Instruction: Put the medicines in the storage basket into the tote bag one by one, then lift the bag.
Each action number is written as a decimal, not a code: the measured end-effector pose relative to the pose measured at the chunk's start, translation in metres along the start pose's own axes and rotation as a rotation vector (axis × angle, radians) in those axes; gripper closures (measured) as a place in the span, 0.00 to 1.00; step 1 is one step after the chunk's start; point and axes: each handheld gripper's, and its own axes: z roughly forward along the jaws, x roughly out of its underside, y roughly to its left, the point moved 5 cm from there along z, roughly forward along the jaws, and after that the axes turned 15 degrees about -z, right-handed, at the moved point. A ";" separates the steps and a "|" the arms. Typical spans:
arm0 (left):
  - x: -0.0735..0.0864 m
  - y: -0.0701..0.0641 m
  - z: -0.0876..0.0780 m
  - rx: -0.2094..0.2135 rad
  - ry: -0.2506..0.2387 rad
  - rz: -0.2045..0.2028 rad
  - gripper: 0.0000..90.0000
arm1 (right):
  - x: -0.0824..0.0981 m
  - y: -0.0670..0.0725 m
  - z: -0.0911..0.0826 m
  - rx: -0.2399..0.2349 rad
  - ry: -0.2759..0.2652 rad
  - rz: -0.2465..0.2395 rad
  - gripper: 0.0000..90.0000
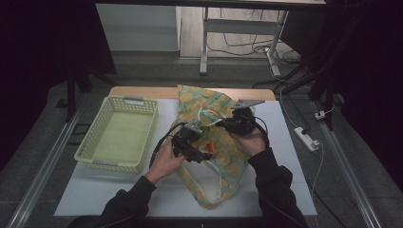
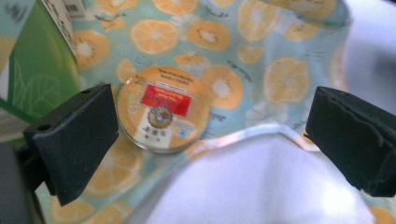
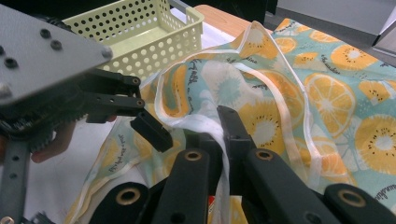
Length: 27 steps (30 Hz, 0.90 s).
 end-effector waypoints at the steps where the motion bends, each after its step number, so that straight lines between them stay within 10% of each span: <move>1: 0.002 0.001 -0.002 0.001 -0.004 0.002 0.03 | 0.000 0.000 0.000 0.000 0.000 0.000 0.99; 27: 0.033 0.027 0.000 -0.082 0.025 -0.007 0.02 | -0.002 0.001 -0.002 -0.002 -0.005 -0.004 0.99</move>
